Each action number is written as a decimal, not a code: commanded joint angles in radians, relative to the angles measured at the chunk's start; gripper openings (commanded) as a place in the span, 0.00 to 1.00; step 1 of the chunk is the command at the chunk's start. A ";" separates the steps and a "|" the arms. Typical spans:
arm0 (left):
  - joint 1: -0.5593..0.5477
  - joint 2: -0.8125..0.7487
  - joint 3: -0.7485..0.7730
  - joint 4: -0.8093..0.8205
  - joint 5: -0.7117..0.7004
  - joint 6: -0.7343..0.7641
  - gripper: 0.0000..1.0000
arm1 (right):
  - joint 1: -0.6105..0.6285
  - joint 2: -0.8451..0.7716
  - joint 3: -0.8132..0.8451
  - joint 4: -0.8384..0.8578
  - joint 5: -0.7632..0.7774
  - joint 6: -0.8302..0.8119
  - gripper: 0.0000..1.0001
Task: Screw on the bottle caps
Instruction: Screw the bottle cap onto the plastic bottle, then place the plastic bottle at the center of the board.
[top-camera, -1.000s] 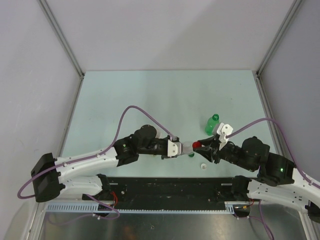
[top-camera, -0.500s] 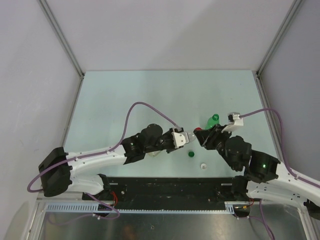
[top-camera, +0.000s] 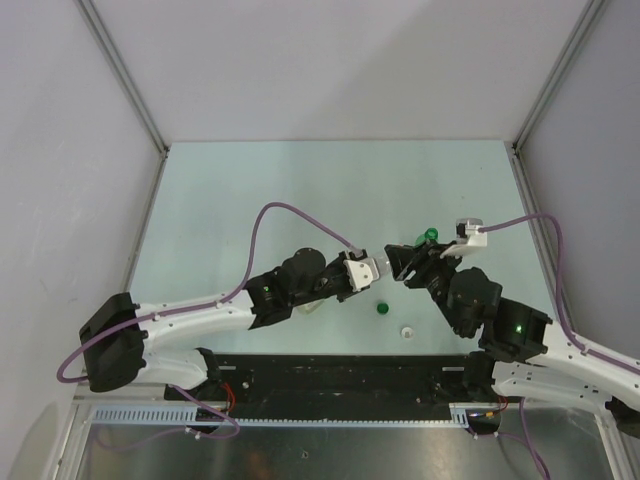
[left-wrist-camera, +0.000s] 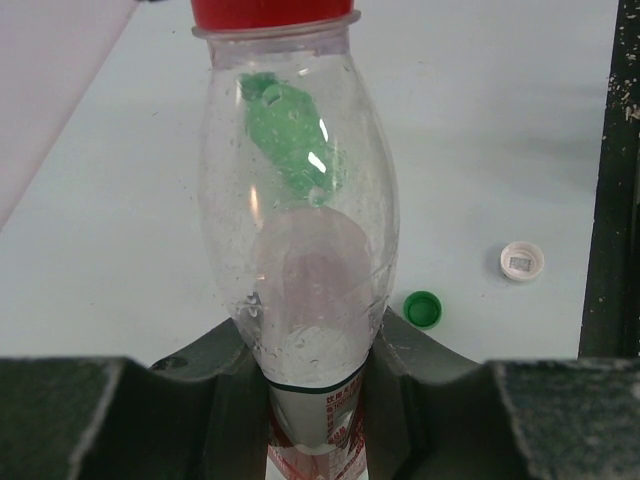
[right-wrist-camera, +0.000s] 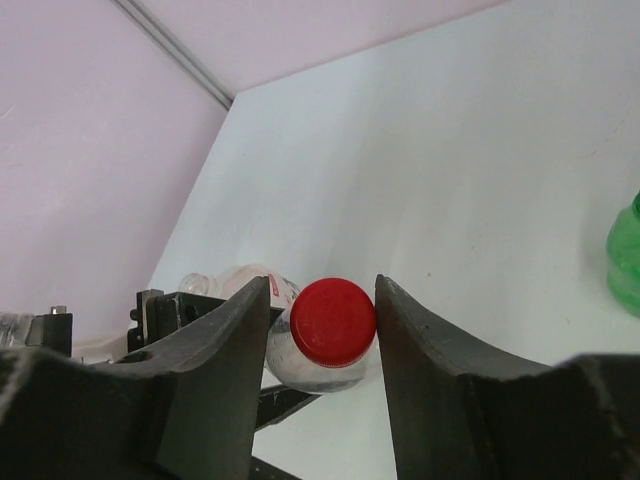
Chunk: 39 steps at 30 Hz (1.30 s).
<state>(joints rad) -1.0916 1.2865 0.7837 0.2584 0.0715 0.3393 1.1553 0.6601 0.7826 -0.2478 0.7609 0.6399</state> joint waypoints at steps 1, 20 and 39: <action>-0.011 -0.021 0.039 0.034 0.029 -0.009 0.17 | -0.001 0.013 0.007 0.126 0.015 -0.081 0.51; -0.011 -0.018 0.059 0.045 -0.021 -0.056 0.23 | -0.019 0.058 0.009 0.124 -0.032 -0.122 0.26; -0.011 -0.215 0.012 0.050 0.179 -0.224 0.99 | -0.504 0.210 0.112 0.436 -0.012 -0.550 0.00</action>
<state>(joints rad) -1.0977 1.1305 0.7994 0.2714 0.1814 0.1871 0.8143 0.7948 0.8341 0.0154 0.7589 0.2359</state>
